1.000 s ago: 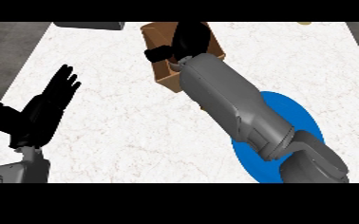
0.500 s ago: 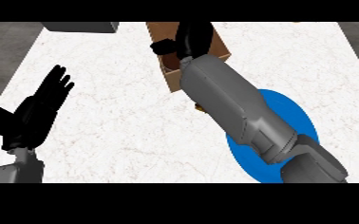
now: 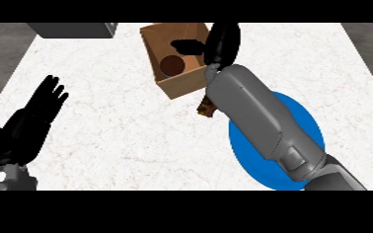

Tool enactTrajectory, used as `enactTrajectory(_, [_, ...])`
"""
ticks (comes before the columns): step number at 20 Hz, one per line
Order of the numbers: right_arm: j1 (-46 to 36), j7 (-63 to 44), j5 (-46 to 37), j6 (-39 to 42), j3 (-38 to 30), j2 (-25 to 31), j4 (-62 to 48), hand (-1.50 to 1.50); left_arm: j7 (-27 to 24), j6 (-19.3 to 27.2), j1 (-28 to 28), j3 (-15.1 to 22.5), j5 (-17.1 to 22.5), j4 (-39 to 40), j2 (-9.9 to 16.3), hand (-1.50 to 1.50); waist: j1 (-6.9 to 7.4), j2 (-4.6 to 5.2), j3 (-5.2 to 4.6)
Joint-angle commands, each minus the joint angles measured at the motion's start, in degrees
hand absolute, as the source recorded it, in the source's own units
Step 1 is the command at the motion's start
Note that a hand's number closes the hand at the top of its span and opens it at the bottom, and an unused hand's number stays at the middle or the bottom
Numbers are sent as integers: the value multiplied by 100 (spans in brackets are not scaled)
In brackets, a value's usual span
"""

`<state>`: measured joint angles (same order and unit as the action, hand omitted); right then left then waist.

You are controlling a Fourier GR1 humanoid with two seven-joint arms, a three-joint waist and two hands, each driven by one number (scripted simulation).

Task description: Pick the cupcake from the plate and place it in the cardboard box

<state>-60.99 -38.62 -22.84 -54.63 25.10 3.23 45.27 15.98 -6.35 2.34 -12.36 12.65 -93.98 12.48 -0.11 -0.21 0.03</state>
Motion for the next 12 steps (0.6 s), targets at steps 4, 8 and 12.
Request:
enactTrajectory(4, [1568,17,-256,177,152,469,1822,-150,198,80,-57,30,-41,-281,-31,0,-46,-14,-2])
enactTrajectory(8, [2089,-107,-211,708,-56,1113,3077,-150,8,18,-235,-26,-32,-165,-98,0,-42,-9,-4])
enactTrajectory(12, [2324,100,-411,987,-254,987,3115,-150,-71,94,-239,214,-256,-206,-301,0,8,12,-4])
